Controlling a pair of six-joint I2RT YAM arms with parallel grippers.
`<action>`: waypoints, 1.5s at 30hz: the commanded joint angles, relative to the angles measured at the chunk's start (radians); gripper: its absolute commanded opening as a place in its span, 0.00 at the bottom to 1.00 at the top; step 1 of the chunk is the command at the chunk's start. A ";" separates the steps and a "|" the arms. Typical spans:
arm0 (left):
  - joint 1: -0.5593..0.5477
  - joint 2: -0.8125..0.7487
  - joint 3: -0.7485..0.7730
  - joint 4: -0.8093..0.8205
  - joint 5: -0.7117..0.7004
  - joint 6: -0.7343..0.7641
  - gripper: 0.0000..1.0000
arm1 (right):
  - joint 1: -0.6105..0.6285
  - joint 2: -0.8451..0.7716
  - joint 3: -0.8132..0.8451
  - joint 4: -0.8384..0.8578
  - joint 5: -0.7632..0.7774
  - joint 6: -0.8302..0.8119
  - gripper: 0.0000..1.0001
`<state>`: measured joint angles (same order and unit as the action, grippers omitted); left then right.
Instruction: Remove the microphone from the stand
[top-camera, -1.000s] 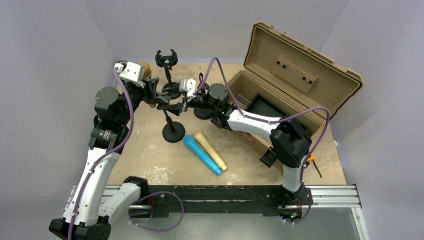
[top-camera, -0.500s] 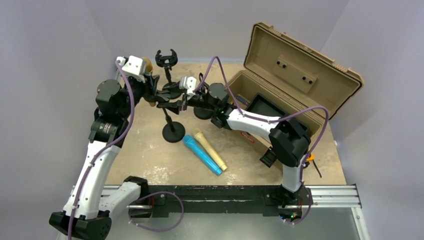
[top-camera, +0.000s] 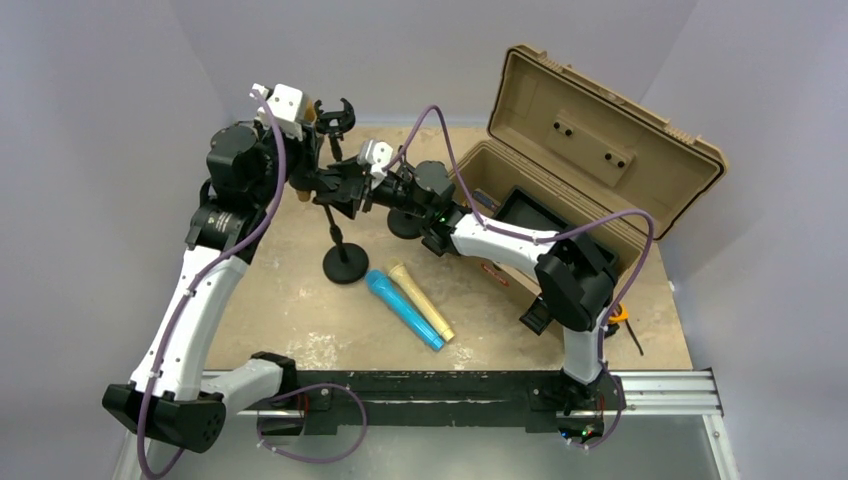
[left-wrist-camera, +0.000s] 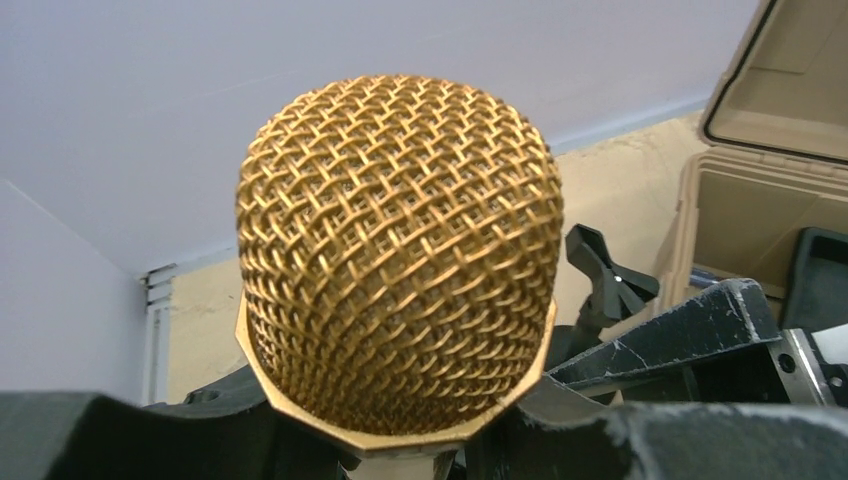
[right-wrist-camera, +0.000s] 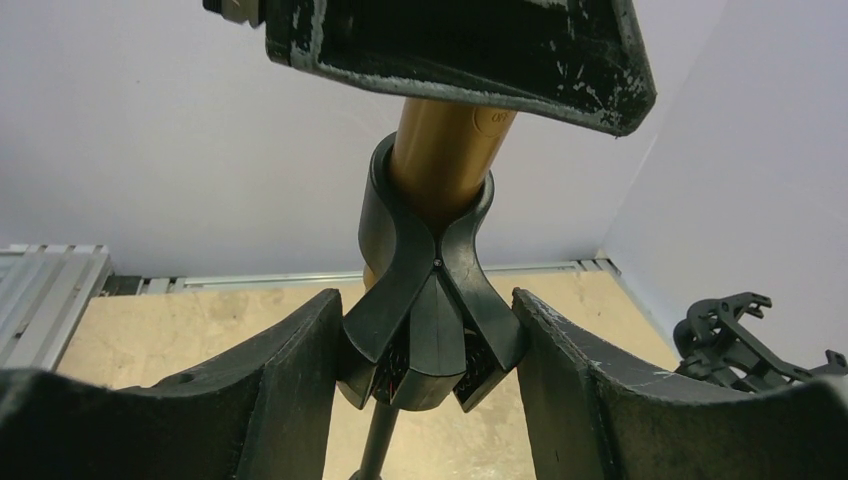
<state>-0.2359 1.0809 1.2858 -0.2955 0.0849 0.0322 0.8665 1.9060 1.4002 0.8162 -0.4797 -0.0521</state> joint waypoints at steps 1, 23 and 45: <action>-0.072 0.052 0.082 -0.039 0.014 -0.051 0.00 | 0.008 0.013 0.127 0.029 0.067 -0.069 0.23; -0.074 0.076 0.025 0.023 0.089 0.008 0.00 | -0.026 0.005 0.108 -0.051 0.040 -0.092 0.85; -0.072 0.062 0.008 0.024 0.070 0.033 0.00 | -0.088 0.016 0.107 -0.135 -0.091 -0.126 0.26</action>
<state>-0.3035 1.1519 1.3106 -0.2363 0.1276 0.0887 0.8051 1.9381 1.4773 0.7029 -0.5957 -0.1318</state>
